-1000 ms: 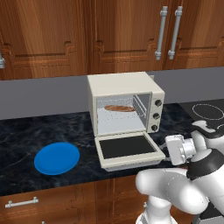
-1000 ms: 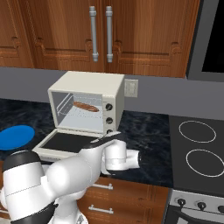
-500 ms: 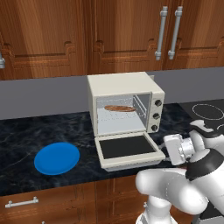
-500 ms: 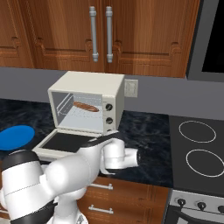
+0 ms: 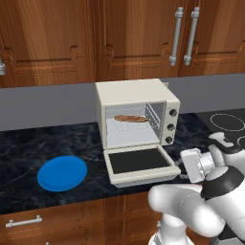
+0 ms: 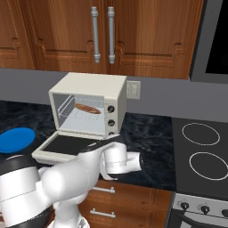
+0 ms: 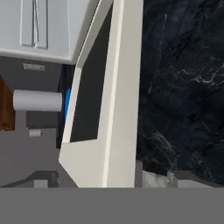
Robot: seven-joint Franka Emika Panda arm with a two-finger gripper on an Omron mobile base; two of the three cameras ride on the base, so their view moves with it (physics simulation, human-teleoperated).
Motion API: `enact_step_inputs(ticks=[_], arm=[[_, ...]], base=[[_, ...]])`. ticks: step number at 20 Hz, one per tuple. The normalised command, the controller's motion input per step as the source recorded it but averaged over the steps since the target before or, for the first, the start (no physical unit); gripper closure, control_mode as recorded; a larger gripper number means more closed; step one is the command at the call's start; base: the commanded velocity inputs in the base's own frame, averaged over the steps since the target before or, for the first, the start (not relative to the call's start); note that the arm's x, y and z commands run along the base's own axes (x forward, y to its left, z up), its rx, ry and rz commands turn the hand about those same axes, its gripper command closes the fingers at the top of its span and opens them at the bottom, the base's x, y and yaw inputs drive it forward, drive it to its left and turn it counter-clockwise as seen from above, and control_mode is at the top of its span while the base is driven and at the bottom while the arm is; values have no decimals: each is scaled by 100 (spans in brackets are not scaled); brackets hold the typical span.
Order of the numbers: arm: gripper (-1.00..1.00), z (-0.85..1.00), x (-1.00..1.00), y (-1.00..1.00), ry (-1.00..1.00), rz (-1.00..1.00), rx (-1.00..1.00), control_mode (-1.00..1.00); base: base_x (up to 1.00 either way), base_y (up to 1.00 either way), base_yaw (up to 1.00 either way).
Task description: Pull the toaster oven rack outwards. Pick up the baguette from the plate and place it on the toaster oven rack. Close the toaster oven door fully and set the temperature to the lowest setting.
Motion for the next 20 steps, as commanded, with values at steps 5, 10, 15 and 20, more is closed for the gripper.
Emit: enact_step_inputs(ticks=[5,10,15,20], arm=[[-100,0,-35,0,0,0,0,-100],[-100,0,0,0,0,0,0,-100],[-100,0,23,0,0,-1,0,-100],[-100,0,36,0,0,-10,0,-100]], base=[[0,0,0],[0,0,0],[0,0,0],[0,0,0]])
